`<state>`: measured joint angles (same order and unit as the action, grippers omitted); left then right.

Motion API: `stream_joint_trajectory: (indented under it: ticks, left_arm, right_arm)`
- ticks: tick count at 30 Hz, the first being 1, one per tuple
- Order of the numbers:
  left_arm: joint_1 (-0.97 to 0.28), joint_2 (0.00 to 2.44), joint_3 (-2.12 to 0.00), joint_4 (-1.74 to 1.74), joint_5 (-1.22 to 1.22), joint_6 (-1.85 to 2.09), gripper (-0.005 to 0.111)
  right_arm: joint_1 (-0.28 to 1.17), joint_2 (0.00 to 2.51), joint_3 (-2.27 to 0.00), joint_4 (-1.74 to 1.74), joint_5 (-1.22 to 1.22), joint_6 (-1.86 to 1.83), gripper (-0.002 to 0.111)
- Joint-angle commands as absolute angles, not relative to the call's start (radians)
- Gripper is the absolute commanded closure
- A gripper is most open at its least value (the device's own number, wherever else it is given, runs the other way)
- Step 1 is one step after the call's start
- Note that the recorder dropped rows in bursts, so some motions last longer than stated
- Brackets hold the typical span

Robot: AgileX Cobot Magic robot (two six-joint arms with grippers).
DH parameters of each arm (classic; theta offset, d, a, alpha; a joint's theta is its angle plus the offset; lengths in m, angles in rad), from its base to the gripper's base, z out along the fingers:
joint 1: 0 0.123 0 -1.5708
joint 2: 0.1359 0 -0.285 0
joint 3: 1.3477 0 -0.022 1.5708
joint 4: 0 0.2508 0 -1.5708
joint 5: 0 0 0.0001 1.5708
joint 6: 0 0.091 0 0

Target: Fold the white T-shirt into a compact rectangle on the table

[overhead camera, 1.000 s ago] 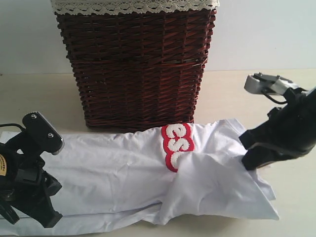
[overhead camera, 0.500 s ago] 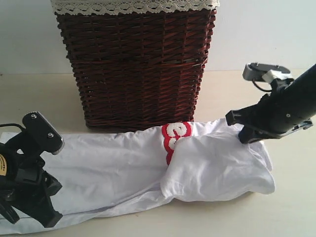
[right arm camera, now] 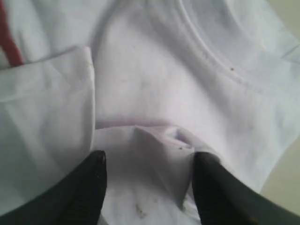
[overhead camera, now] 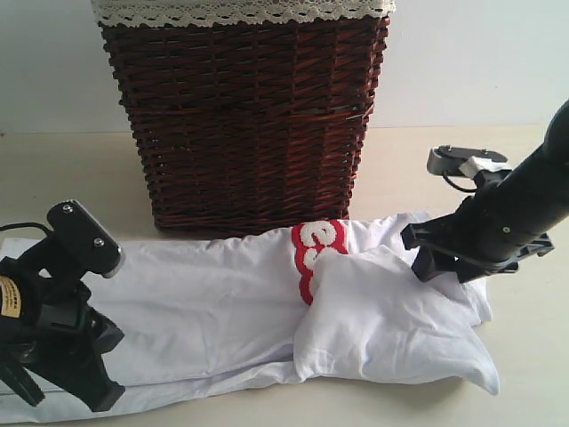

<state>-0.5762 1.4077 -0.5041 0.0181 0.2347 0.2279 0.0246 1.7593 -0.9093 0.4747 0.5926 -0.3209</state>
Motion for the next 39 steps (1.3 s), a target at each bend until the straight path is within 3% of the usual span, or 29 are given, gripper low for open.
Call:
stream_joint_trajectory:
  ticks: [1, 11, 28, 31, 35, 39]
  left_arm:
    - [-0.672, 1.362, -0.543, -0.021, 0.221, 0.223, 0.094]
    - [-0.791, 1.474, -0.572, -0.023, -0.051, 0.220, 0.094]
    - [-0.791, 1.810, -0.858, -0.023, -0.037, 0.191, 0.094]
    - [-0.791, 1.847, -0.873, -0.023, -0.034, 0.152, 0.094]
    - [-0.791, 1.878, -0.875, -0.023, -0.045, 0.149, 0.094]
    - [-0.791, 1.896, -0.875, -0.023, -0.061, 0.149, 0.094]
  right_arm:
    - [0.022, 1.656, -0.915, 0.473, 0.667, -0.360, 0.055]
    - [0.022, 1.638, -0.915, 0.473, 0.765, -0.473, 0.055]
    - [0.022, 1.847, -0.915, 0.678, 0.749, -0.681, 0.055]
    - [0.022, 1.864, -0.915, 0.803, 0.765, -0.791, 0.068]
    - [0.022, 1.848, -0.915, 0.947, 0.838, -0.959, 0.106]
    - [0.022, 1.823, -0.915, 0.961, 0.821, -0.971, 0.108]
